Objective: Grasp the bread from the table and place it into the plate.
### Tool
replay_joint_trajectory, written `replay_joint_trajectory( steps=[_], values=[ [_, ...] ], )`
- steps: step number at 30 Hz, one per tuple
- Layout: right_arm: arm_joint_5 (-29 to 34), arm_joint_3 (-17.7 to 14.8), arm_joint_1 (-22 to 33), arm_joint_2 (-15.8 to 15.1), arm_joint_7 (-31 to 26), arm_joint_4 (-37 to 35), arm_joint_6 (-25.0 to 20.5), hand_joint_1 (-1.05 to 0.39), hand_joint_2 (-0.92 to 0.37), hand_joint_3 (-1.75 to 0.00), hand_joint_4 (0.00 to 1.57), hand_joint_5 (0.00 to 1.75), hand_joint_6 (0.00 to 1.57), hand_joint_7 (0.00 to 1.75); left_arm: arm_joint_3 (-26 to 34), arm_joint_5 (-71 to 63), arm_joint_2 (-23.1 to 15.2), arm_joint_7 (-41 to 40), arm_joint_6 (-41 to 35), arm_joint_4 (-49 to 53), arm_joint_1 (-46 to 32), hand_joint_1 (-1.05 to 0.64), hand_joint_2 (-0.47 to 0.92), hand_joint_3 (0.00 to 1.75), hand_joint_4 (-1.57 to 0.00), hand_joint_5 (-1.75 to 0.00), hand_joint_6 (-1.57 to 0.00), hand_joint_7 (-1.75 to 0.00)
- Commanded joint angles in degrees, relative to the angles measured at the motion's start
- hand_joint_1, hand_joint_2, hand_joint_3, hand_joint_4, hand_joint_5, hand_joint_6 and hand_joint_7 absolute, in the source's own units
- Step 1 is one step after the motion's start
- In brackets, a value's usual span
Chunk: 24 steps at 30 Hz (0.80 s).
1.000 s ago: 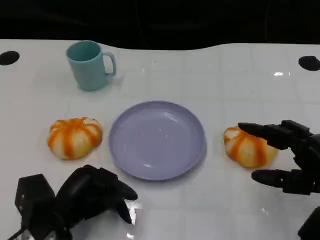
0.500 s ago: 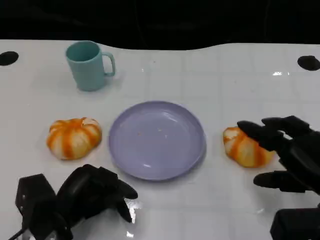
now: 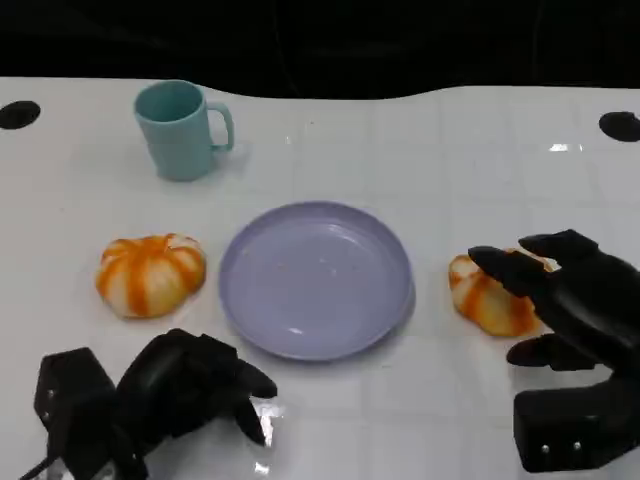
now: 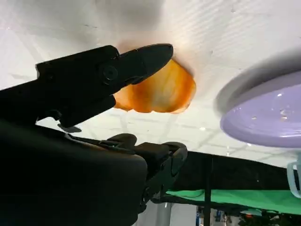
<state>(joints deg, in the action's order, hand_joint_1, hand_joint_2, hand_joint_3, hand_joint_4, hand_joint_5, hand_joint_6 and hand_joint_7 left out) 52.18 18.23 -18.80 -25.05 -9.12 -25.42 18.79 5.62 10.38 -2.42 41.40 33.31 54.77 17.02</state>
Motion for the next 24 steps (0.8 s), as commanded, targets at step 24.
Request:
replay_joint_trajectory(
  steps=[24],
  values=[
    [-4.28, 10.6, -16.69, 4.31, -9.13, -33.95, 2.88, -0.44, -0.89, -0.01, 0.33, 0.39, 0.39, 0.07, -0.31, -0.22, -0.96, -0.17, 0.86, -1.22, -0.76, -1.05, 0.92, 0.04, -1.35, -0.82, -1.56, -0.09]
  ],
)
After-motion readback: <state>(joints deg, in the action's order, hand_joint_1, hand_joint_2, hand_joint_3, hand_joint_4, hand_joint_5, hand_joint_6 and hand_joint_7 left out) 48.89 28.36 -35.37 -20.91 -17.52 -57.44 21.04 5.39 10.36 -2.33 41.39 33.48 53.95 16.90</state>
